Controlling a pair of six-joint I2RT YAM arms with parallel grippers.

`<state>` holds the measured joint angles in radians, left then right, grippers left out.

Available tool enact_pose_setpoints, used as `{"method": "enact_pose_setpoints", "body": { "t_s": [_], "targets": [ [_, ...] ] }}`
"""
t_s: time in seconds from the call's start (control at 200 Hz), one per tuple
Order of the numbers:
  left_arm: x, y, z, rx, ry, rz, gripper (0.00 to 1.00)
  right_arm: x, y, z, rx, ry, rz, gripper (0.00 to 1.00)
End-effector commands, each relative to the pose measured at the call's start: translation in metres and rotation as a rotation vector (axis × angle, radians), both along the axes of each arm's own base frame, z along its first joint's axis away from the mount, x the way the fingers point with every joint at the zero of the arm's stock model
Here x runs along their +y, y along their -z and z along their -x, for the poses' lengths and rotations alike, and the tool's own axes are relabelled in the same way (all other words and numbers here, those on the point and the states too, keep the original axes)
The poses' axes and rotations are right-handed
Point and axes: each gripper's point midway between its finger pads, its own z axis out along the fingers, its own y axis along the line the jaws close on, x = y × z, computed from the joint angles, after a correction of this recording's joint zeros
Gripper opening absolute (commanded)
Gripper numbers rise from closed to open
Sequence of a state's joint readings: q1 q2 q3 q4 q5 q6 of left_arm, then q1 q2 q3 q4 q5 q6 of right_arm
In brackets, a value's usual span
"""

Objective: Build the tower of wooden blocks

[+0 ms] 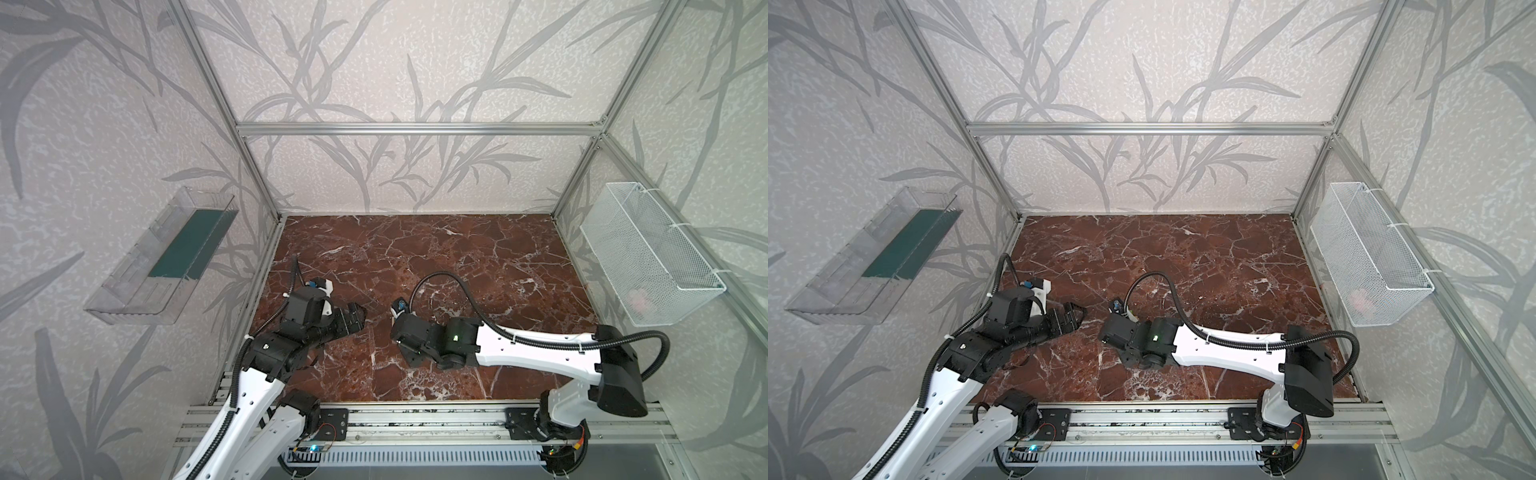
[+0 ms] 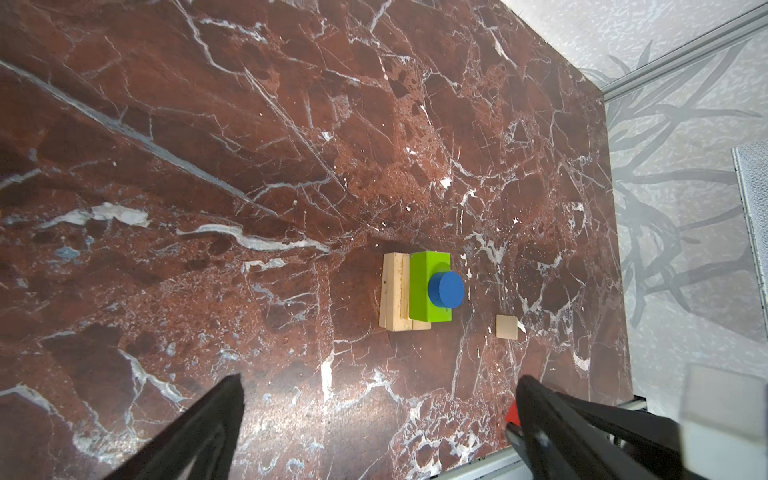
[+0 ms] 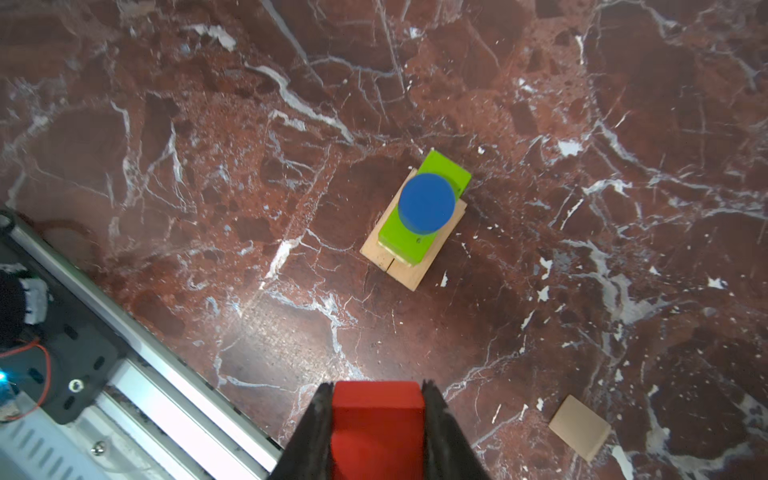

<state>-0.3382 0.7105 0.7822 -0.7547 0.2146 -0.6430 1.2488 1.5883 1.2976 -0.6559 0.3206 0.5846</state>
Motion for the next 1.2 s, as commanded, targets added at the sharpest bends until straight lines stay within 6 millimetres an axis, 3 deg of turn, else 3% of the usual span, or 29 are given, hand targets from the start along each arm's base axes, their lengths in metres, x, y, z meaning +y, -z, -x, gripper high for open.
{"method": "enact_pose_setpoints", "body": {
  "t_s": [0.0,0.205,0.24,0.49,1.195],
  "targets": [
    [0.009,-0.022,-0.013,-0.098,-0.035,-0.044,1.0,-0.004,-0.008,-0.018,-0.007,0.087,0.03,0.24],
    [0.016,-0.02,-0.017,-0.123,-0.08,-0.057,1.0,0.001,-0.015,-0.047,0.034,0.253,-0.043,0.22],
    [0.016,-0.018,-0.016,-0.122,-0.079,-0.05,1.0,0.0,-0.004,-0.053,0.043,0.285,-0.022,0.21],
    [0.011,-0.012,-0.008,-0.117,-0.058,-0.013,1.0,0.003,0.011,-0.073,0.048,0.404,-0.034,0.18],
    [0.013,-0.001,0.007,-0.112,-0.067,0.031,1.0,0.01,0.036,-0.086,0.053,0.498,0.073,0.16]
  ]
}}
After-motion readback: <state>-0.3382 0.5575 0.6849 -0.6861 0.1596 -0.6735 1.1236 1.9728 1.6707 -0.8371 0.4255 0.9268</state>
